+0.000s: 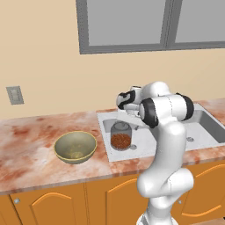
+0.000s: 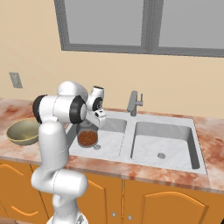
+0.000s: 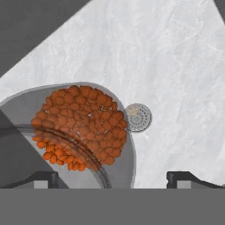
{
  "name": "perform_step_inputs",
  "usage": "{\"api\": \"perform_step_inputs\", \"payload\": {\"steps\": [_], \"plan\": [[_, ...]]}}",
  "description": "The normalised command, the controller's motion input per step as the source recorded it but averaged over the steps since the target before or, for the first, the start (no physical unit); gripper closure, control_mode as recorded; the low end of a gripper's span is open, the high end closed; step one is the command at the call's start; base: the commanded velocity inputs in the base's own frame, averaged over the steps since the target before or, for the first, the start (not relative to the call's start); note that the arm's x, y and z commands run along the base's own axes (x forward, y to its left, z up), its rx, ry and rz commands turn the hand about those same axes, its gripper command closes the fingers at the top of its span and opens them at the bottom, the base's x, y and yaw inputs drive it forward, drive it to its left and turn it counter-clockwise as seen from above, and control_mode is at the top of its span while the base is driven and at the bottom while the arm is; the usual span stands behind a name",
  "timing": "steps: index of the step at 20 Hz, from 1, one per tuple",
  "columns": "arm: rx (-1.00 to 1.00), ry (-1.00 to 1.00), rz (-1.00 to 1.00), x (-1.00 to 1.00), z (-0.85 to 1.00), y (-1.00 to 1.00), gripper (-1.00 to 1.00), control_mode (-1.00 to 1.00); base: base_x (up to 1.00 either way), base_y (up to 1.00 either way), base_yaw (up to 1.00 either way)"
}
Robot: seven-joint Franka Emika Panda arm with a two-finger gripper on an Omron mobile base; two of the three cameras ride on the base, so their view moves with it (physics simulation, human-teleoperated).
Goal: Place the jar in the left basin and the bowl in the right basin of the sink.
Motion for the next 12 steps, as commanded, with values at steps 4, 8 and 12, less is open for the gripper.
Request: {"api": "perform_step_inputs", "payload": {"steps": [4,8,12], "plan": [[0.03,-0.07,-0.03,-0.21,0.32,0.0,-1.0,-1.0,0.0,0.0,0.0],[0.0,-0.02,0.0,-0.3,0.31,0.01,-1.0,-1.0,0.0,0.0,0.0],[0.0,-0.04,0.0,-0.4,0.35,0.03,-1.0,-1.0,0.0,0.0,0.0]]}}
